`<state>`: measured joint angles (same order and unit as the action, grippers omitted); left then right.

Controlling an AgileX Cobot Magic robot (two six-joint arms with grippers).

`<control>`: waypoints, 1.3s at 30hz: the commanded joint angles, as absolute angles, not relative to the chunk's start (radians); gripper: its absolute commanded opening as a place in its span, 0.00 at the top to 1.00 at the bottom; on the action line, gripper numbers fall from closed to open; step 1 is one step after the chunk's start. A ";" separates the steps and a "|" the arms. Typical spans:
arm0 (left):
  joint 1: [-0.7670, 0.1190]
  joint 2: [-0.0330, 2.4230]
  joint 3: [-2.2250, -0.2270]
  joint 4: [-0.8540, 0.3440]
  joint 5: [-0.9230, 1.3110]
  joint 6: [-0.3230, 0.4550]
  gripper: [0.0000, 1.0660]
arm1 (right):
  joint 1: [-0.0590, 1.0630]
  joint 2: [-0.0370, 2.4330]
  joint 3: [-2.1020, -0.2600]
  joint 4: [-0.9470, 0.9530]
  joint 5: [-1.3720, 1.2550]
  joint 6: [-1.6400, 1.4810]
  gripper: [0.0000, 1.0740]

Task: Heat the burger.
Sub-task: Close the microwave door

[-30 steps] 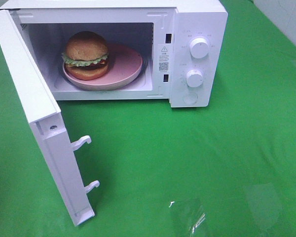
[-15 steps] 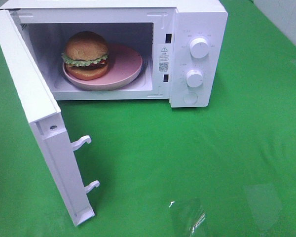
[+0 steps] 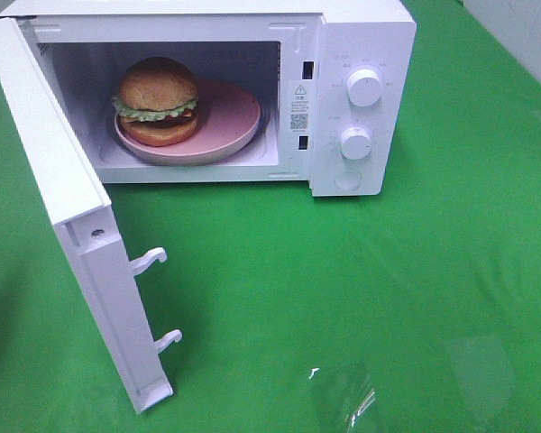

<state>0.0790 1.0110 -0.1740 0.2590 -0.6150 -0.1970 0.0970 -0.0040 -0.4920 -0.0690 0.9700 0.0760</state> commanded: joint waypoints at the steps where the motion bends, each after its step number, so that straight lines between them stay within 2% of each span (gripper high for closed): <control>1: 0.073 1.056 -0.189 0.341 -0.659 -0.260 1.00 | 0.092 -0.032 -0.492 -0.069 0.961 0.077 0.30; 2: 0.073 1.105 -0.215 0.428 -0.662 -0.304 1.00 | 0.092 -0.032 -0.492 -0.069 0.961 0.077 0.30; 3: 0.073 1.105 -0.215 0.428 -0.662 -0.304 1.00 | 0.092 -0.032 -0.492 -0.069 0.961 0.077 0.30; 4: 0.073 1.155 -0.237 0.512 -0.678 -0.350 1.00 | 0.092 -0.032 -0.492 -0.069 0.961 0.077 0.30; 7: 0.073 1.220 -0.258 0.595 -0.715 -0.411 1.00 | 0.092 -0.032 -0.492 -0.069 0.961 0.077 0.30; 13: 0.071 1.311 -0.261 0.627 -0.762 -0.426 1.00 | 0.092 -0.032 -0.492 -0.069 0.961 0.077 0.30; 17: 0.032 1.358 -0.275 0.627 -0.772 -0.426 1.00 | 0.092 -0.032 -0.492 -0.069 0.961 0.077 0.30; 20: -0.056 1.400 -0.300 0.577 -0.772 -0.378 1.00 | 0.092 -0.032 -0.492 -0.069 0.961 0.077 0.30; 22: -0.077 1.409 -0.303 0.544 -0.772 -0.365 1.00 | 0.092 -0.032 -0.492 -0.069 0.961 0.077 0.30; 25: -0.153 1.439 -0.312 0.437 -0.773 -0.288 1.00 | 0.092 -0.032 -0.492 -0.069 0.961 0.077 0.30; 26: -0.153 1.439 -0.312 0.437 -0.773 -0.288 1.00 | 0.092 -0.032 -0.492 -0.069 0.961 0.077 0.30; 27: -0.189 1.455 -0.320 0.387 -0.771 -0.248 1.00 | 0.092 -0.032 -0.492 -0.069 0.961 0.077 0.30; 29: -0.208 1.464 -0.321 0.371 -0.777 -0.241 1.00 | 0.092 -0.032 -0.492 -0.069 0.961 0.077 0.31; 33: -0.288 1.508 -0.346 0.267 -0.777 -0.199 1.00 | 0.092 -0.032 -0.492 -0.069 0.961 0.077 0.31; 39: -0.335 1.544 -0.383 0.253 -0.777 -0.198 1.00 | 0.092 -0.032 -0.492 -0.069 0.961 0.077 0.31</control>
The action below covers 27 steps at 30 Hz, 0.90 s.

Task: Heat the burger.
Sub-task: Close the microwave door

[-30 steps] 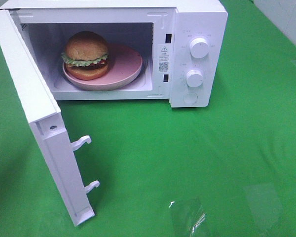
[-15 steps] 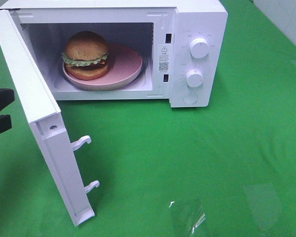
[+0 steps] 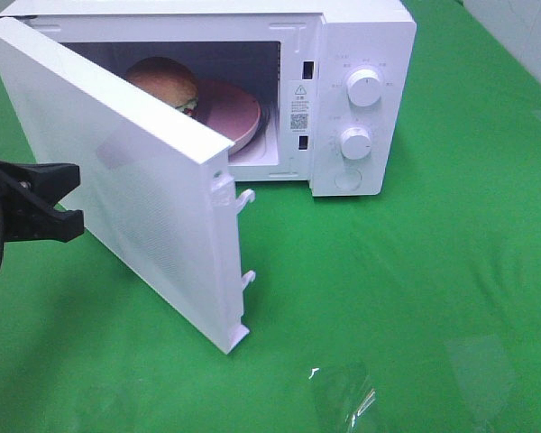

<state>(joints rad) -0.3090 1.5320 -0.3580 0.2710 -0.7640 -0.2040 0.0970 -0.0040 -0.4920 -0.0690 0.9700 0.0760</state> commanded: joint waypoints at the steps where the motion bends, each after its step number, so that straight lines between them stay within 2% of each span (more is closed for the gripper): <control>1: -0.356 1.553 -0.400 0.247 -0.775 -0.198 1.00 | 0.092 -0.032 -0.492 -0.069 0.961 0.077 0.31; 6: -0.392 1.571 -0.430 0.218 -0.776 -0.181 1.00 | 0.092 -0.032 -0.492 -0.069 0.961 0.077 0.31; 10: -0.468 1.616 -0.489 0.127 -0.760 -0.135 1.00 | 0.092 -0.032 -0.492 -0.069 0.961 0.078 0.31; 13: -0.478 1.624 -0.501 0.112 -0.759 -0.128 1.00 | 0.092 -0.032 -0.492 -0.069 0.961 0.078 0.31; 15: -0.525 1.664 -0.551 0.068 -0.745 -0.111 1.00 | 0.092 -0.032 -0.492 -0.069 0.961 0.078 0.32; 27: -0.605 1.758 -0.674 0.068 -0.701 -0.111 1.00 | 0.092 -0.032 -0.492 -0.069 0.961 0.078 0.33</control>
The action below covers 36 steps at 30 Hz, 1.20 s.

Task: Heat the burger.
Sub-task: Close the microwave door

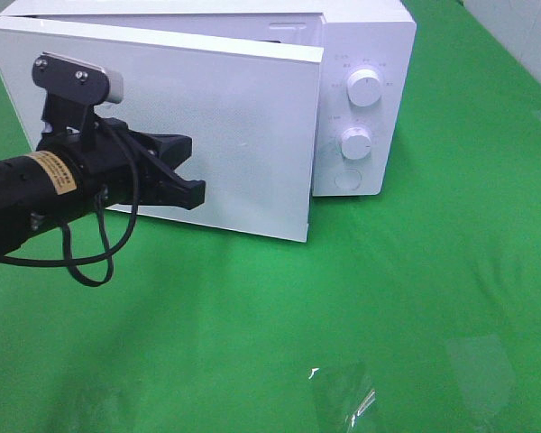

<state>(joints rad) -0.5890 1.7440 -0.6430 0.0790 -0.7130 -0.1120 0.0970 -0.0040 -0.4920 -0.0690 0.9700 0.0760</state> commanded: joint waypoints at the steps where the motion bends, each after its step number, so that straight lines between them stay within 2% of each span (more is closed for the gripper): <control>1: -0.609 1.767 -0.685 0.068 -0.700 -0.112 1.00 | 0.092 -0.032 -0.492 -0.069 0.961 0.078 0.33; 21: -0.630 1.842 -0.848 0.058 -0.624 -0.119 1.00 | 0.092 -0.032 -0.492 -0.069 0.961 0.077 0.33; 36: -0.717 1.934 -0.989 0.046 -0.578 -0.113 1.00 | 0.092 -0.032 -0.492 -0.069 0.961 0.077 0.33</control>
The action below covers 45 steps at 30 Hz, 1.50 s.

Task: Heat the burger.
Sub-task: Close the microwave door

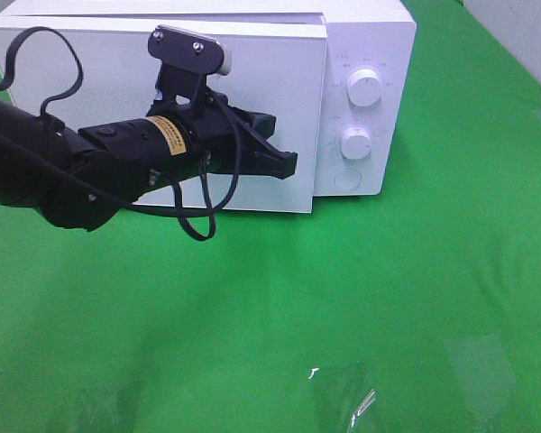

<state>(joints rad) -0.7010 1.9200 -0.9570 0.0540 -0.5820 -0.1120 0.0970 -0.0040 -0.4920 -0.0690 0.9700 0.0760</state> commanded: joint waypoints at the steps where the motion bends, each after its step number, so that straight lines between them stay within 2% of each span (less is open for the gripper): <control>1: -0.717 1.934 -0.989 0.046 -0.578 -0.113 1.00 | 0.092 -0.032 -0.492 -0.069 0.961 0.077 0.33; 16: -0.723 2.007 -1.139 0.000 -0.513 -0.109 1.00 | 0.092 -0.032 -0.492 -0.069 0.961 0.077 0.33; 19: -0.723 2.023 -1.175 0.000 -0.504 -0.077 1.00 | 0.092 -0.032 -0.492 -0.069 0.961 0.077 0.33; 32: -0.717 2.061 -1.229 -0.052 -0.484 -0.031 1.00 | 0.092 -0.032 -0.492 -0.069 0.961 0.077 0.33; 34: -0.706 2.068 -1.238 -0.109 -0.487 0.015 1.00 | 0.092 -0.032 -0.492 -0.069 0.961 0.077 0.33; 45: -0.656 2.071 -1.287 -0.122 -0.477 0.016 1.00 | 0.092 -0.032 -0.492 -0.069 0.961 0.077 0.33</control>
